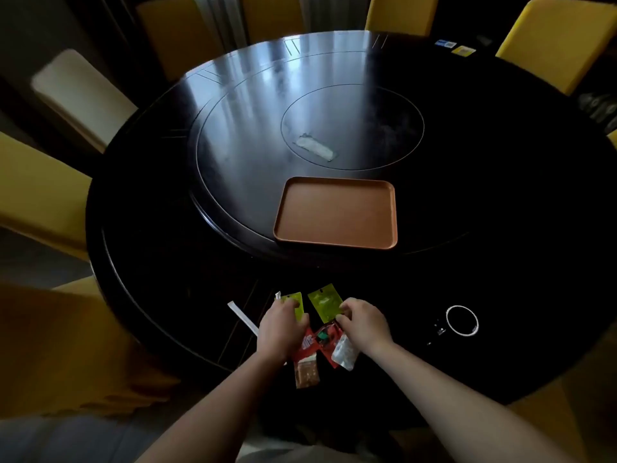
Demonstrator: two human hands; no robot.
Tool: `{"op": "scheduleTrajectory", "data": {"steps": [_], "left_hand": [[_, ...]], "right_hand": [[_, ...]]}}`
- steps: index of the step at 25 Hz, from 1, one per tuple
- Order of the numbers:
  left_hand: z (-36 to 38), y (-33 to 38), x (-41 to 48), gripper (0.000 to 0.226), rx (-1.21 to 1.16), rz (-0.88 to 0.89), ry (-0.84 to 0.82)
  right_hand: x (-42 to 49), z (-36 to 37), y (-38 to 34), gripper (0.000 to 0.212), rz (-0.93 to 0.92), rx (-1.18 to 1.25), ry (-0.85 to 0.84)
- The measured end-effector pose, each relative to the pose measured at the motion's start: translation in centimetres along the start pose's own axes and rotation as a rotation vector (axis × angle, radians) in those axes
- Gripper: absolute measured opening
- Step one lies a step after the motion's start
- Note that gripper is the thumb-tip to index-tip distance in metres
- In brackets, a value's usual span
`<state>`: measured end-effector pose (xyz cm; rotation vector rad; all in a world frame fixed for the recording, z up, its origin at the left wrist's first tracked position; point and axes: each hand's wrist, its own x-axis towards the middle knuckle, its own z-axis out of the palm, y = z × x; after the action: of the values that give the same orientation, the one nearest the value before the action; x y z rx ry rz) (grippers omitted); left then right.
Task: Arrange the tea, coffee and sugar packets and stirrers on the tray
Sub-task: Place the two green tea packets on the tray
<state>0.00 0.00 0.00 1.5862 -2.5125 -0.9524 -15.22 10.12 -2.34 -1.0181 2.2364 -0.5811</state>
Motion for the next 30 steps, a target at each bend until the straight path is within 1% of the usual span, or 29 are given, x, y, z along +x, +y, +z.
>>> {"op": "scheduleTrajectory", "data": {"steps": [3, 6, 8, 11, 14, 17, 21, 23, 24, 26, 28, 30], "left_hand": [[0.2, -0.4, 2.1, 0.042, 0.170, 0.035, 0.015], [0.6, -1.4, 3.9, 0.047, 0.241, 0.088, -0.039], [0.5, -2.3, 4.9, 0.045, 0.298, 0.130, -0.081], [0.7, -3.0, 5.2, 0.035, 0.310, 0.190, -0.112], [0.2, -3.1, 4.8, 0.021, 0.225, 0.206, -0.128], [-0.8, -3.0, 4.7, 0.010, 0.027, 0.110, -0.083], [-2.0, -3.7, 4.0, 0.010, -0.229, -0.062, 0.000], [-2.6, -4.2, 3.6, 0.019, -0.339, -0.149, 0.018], [-2.9, -4.5, 3.6, 0.020, -0.397, -0.204, 0.033], [-3.2, -5.2, 3.7, 0.024, -0.524, -0.326, 0.065], [-3.5, -5.8, 3.7, 0.023, -0.704, -0.424, 0.068], [-4.0, -5.7, 3.5, 0.020, -0.913, -0.490, 0.053]], "right_hand": [[1.6, 1.2, -1.6, 0.035, -0.009, -0.205, 0.044], [2.4, 2.8, -3.2, 0.054, 0.037, -0.353, 0.036], [2.6, 3.7, -3.8, 0.058, 0.066, -0.424, 0.057], [2.4, 4.3, -4.4, 0.049, 0.069, -0.459, 0.098], [2.2, 4.2, -4.7, 0.029, 0.078, -0.442, 0.145], [1.8, 3.6, -4.2, 0.017, 0.086, -0.315, 0.183], [1.3, 2.0, -2.1, 0.007, 0.120, -0.055, 0.227], [1.1, 1.3, -0.7, 0.012, 0.158, 0.081, 0.217], [1.1, 0.9, -0.2, 0.014, 0.188, 0.177, 0.206], [1.2, 0.2, 0.4, 0.015, 0.256, 0.437, 0.173], [1.2, -0.5, 0.3, 0.017, 0.285, 0.636, 0.148], [1.4, -1.3, -0.3, 0.018, 0.267, 0.733, 0.147]]}}
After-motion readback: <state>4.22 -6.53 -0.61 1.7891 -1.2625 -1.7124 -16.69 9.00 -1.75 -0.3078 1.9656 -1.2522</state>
